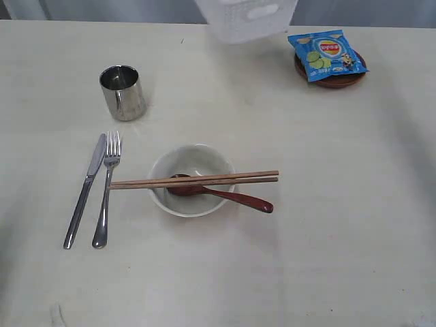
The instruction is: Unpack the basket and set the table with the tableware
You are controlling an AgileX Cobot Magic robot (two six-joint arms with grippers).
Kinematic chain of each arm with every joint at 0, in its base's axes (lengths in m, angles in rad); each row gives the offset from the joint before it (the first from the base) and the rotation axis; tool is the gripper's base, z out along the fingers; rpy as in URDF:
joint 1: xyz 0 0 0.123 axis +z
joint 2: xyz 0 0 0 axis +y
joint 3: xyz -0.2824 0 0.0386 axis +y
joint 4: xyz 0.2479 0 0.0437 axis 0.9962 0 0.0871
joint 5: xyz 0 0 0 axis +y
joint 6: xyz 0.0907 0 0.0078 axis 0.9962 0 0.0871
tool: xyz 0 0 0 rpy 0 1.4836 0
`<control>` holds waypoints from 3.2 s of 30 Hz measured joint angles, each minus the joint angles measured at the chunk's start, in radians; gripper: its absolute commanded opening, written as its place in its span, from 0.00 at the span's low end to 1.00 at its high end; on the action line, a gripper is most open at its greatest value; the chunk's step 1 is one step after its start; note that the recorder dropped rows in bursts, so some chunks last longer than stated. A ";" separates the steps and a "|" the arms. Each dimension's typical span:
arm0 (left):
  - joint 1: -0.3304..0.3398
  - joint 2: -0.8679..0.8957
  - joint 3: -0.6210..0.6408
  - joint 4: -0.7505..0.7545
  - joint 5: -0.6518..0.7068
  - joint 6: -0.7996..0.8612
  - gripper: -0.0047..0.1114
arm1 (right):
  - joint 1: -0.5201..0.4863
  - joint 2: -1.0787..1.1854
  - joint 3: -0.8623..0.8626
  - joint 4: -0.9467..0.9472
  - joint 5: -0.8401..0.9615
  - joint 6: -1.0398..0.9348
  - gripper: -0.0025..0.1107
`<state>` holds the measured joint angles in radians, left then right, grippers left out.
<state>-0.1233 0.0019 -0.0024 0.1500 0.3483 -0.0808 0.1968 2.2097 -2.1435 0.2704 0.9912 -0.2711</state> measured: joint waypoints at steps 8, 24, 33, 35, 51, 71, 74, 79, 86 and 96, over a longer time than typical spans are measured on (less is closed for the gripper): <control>0.000 0.000 0.000 0.000 0.000 0.000 0.04 | -0.280 -0.108 0.085 -0.015 0.088 0.015 0.02; 0.000 0.000 0.000 0.000 0.000 0.000 0.04 | -0.599 -0.157 0.651 -0.089 -0.280 0.064 0.02; 0.000 0.000 0.000 0.000 0.000 0.000 0.04 | -0.599 -0.081 0.659 -0.137 -0.432 -0.015 0.02; 0.000 0.000 0.000 0.000 0.000 0.000 0.04 | -0.601 -0.055 0.629 -0.137 -0.432 -0.060 0.02; 0.000 0.000 0.000 0.000 0.000 0.000 0.04 | -0.605 0.095 0.405 0.226 -0.295 -0.642 0.02; 0.000 0.000 0.000 0.000 0.000 0.000 0.04 | -0.326 0.097 0.402 0.317 -0.200 -0.863 0.02; 0.000 0.000 0.000 0.000 0.000 0.000 0.04 | -0.292 0.091 0.402 0.315 -0.183 -0.865 0.02; 0.000 0.000 0.000 0.000 0.000 0.000 0.04 | -0.248 0.082 0.402 0.315 -0.150 -0.865 0.02; 0.000 0.000 0.000 0.000 0.000 0.000 0.04 | -0.223 0.062 0.407 0.246 -0.124 -0.686 0.02; 0.000 0.000 0.000 0.000 0.000 0.000 0.04 | -0.214 -0.033 0.494 0.094 -0.091 -0.299 0.02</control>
<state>-0.1233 0.0019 -0.0024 0.1500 0.3483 -0.0808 -0.0170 2.1771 -1.6498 0.3646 0.9005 -0.5699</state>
